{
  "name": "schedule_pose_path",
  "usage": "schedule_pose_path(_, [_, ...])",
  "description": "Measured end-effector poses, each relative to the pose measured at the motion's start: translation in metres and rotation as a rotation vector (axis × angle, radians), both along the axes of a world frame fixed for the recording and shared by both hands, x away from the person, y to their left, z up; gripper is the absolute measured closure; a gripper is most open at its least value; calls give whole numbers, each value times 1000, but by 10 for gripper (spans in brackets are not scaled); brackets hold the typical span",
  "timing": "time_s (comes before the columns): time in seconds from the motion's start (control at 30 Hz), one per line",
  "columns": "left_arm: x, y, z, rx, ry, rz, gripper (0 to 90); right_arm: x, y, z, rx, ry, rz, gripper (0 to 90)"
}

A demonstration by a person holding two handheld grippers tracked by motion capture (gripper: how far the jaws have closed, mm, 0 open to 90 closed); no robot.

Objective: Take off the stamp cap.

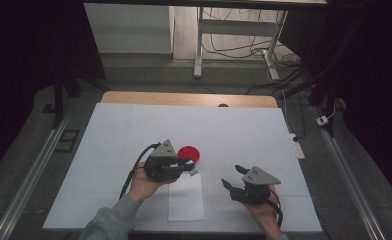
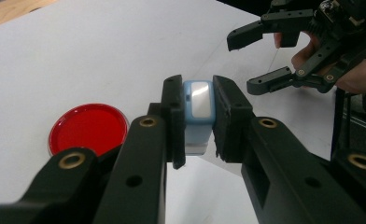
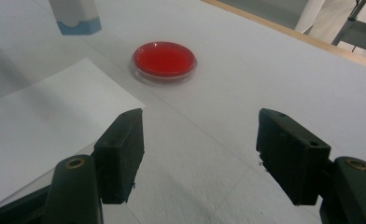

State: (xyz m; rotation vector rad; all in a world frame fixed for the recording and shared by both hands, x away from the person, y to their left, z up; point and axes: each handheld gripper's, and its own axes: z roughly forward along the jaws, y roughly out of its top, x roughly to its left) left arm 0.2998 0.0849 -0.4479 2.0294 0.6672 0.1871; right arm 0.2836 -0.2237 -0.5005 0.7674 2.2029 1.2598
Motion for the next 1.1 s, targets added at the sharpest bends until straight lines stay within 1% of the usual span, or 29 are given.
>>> schedule_pose_path(0.17, [0, -1, -1, 5, 0, 0, 756, 0, 8, 1, -6, -8, 12, 322])
schedule_pose_path(0.47, [0, 0, 0, -11, 1, 3, 757, -1, 25, 4, -23, -24, 43, 323])
schedule_pose_path(0.67, [1, -1, 0, -7, 2, 2, 756, 1, 37, 4, -35, -28, 64, 325])
schedule_pose_path(1.1, [0, -2, -1, -8, 1, 4, 756, 0, 53, 3, -61, -41, 90, 328])
